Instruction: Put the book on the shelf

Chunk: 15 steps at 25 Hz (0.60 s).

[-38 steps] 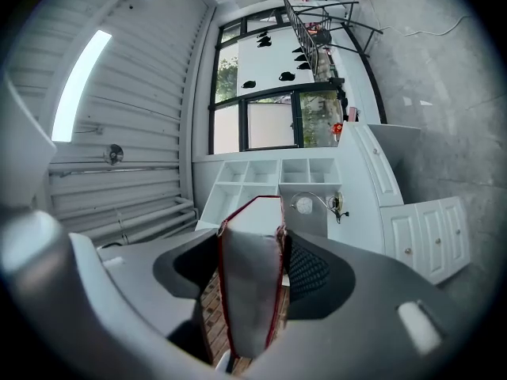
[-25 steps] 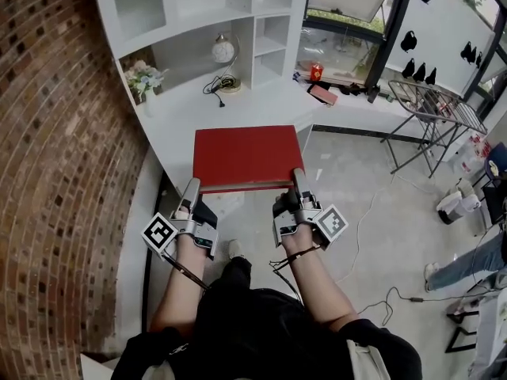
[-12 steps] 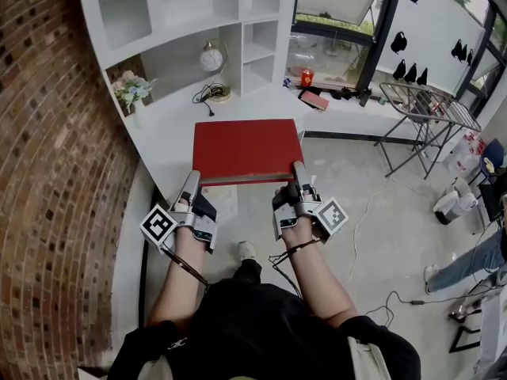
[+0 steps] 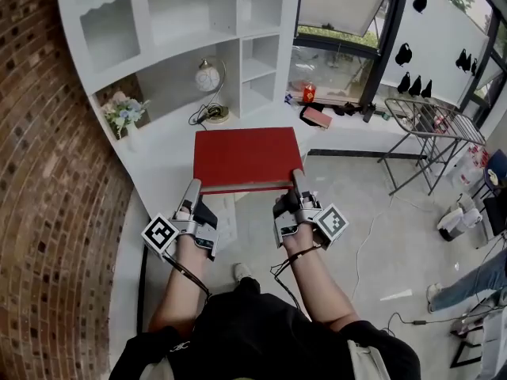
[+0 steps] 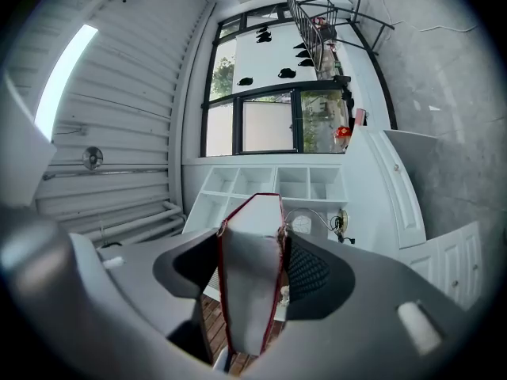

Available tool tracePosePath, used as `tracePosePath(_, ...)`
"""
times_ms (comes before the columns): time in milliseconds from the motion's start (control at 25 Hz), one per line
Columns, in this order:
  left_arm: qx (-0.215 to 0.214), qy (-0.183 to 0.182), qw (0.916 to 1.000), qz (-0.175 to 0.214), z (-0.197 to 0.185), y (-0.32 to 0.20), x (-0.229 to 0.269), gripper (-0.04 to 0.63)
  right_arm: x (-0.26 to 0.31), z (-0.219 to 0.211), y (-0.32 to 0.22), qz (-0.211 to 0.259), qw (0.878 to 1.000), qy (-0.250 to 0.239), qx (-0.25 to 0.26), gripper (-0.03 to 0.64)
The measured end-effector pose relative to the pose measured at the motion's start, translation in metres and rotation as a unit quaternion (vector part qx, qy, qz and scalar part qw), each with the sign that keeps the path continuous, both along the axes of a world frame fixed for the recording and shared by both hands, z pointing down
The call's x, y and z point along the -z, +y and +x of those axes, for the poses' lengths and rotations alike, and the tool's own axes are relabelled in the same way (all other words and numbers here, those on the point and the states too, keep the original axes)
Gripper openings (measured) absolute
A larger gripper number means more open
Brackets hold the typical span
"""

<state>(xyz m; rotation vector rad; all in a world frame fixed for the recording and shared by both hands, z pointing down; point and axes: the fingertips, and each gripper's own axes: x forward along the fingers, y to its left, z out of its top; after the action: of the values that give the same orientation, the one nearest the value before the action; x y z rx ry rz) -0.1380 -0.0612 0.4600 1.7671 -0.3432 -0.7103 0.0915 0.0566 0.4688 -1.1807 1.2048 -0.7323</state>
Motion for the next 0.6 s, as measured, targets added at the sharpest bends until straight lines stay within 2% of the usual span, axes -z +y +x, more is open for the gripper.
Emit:
tracePosePath(240,0.011,0.0,0.9999,-0.005,0.041,-0.068,0.003,0.232,0.004,0.046,-0.075,-0.002,1.0,0.007,0.013,0.262)
tracePosePath(600,0.04,-0.002,0.9992,-0.009,0.082,-0.171,0.01,0.232,0.007,0.092,-0.194,-0.01,0.999,0.006,0.052,0.263)
